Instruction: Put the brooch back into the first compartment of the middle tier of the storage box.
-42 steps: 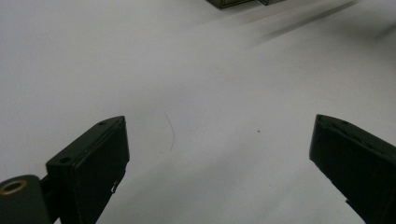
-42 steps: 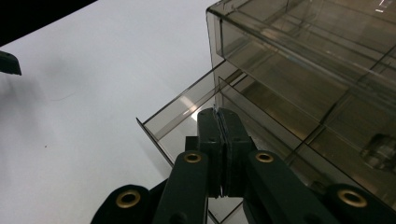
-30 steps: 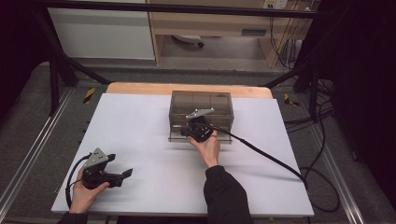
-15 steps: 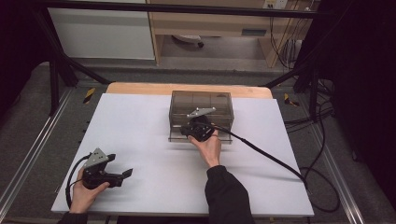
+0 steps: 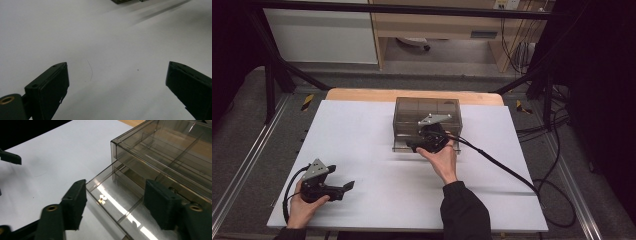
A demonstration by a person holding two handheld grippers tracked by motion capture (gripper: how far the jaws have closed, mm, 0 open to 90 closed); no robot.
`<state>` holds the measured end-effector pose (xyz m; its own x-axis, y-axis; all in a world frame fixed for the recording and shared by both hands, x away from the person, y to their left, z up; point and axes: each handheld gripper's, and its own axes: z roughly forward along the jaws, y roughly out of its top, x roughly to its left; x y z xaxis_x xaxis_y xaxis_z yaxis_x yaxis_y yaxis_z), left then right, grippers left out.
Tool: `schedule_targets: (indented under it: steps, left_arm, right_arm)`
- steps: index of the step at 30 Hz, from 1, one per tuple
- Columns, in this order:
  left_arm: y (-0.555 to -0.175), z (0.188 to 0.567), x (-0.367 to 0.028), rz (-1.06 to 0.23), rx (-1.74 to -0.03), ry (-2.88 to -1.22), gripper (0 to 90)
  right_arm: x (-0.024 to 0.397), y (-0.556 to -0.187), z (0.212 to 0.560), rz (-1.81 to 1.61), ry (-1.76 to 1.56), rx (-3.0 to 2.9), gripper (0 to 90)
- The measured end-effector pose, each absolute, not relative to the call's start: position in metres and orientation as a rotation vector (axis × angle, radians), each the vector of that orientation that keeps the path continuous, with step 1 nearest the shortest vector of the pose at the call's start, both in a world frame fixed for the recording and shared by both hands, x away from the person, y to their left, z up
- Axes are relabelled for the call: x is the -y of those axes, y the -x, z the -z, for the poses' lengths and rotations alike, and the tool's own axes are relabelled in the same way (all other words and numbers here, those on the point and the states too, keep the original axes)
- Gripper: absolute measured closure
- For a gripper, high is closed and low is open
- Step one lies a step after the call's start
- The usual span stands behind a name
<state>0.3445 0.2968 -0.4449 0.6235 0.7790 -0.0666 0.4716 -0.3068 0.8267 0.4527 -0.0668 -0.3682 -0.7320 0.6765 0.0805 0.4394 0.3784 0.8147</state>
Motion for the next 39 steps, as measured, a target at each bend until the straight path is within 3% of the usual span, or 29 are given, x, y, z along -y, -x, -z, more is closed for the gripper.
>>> schedule_targets:
  steps: [6, 15, 20, 39]
  left_arm:
    - [-0.345, 0.445, -0.297, -0.439, -0.986, -1.969, 4.7]
    - [-0.345, 0.445, -0.296, -0.439, -0.986, -1.973, 4.7]
    - [-0.345, 0.446, -0.296, -0.438, -0.986, -1.978, 4.6]
    - [-0.345, 0.446, -0.295, -0.435, -0.981, -1.985, 4.5]
  right_arm:
    - [0.084, -0.443, 0.362, -1.335, -1.012, -2.334, 19.0]
    - [0.119, -0.429, 0.361, -1.297, -1.060, -2.321, 4.4]
    - [0.141, -0.422, 0.364, -1.311, -1.094, -2.316, 0.6]
    - [0.204, -0.391, 0.395, -1.346, -1.138, -2.329, 0.5]
